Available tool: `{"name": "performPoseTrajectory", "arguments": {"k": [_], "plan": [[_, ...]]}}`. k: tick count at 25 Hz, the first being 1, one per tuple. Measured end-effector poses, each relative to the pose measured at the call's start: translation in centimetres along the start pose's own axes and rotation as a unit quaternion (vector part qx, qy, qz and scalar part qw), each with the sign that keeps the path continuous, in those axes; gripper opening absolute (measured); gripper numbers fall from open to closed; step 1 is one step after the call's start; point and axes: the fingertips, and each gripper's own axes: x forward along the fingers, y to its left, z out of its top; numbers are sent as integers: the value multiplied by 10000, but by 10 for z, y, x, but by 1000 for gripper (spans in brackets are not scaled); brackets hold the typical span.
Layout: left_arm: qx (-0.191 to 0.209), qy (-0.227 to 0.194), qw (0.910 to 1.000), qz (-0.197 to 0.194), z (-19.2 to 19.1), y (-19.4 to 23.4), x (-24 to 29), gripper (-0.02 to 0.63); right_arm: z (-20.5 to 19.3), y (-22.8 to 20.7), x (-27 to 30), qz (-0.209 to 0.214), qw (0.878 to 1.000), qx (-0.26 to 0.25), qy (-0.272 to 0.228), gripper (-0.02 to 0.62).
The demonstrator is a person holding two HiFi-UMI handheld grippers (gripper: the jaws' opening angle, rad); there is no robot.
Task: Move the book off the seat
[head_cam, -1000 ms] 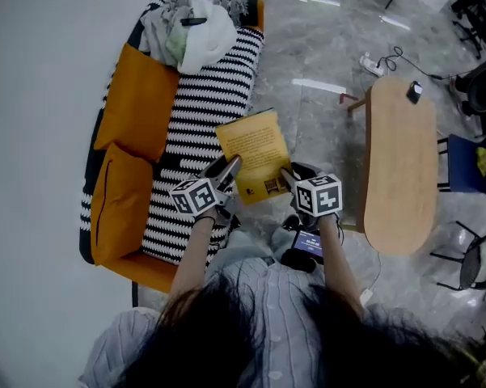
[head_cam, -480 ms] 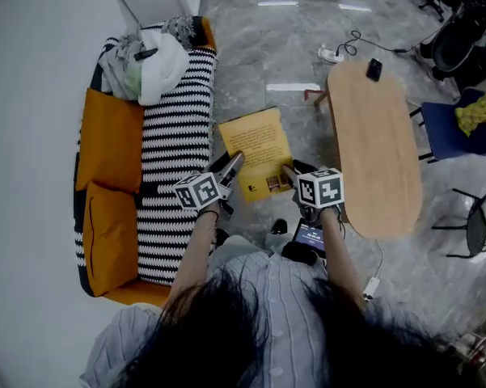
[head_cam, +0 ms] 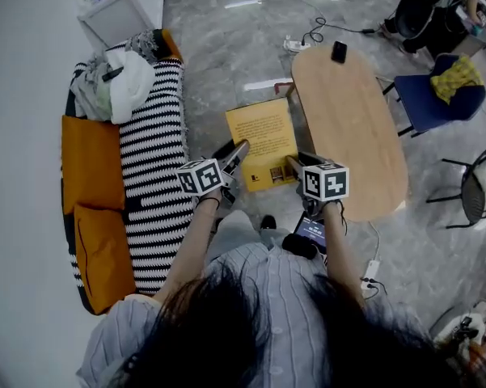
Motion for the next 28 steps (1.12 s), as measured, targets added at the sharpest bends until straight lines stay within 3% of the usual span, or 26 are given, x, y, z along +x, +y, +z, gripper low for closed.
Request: {"name": "performPoseTrajectory", "arguments": {"k": [14, 28], "plan": [[156, 807, 9943, -681, -22, -46, 91, 190, -6, -75, -41, -677, 9938, 797, -384, 140], [283, 1850, 9759, -1124, -26, -52, 231, 190, 17, -174, -30, -1342, 9721, 1849, -526, 140]]}}
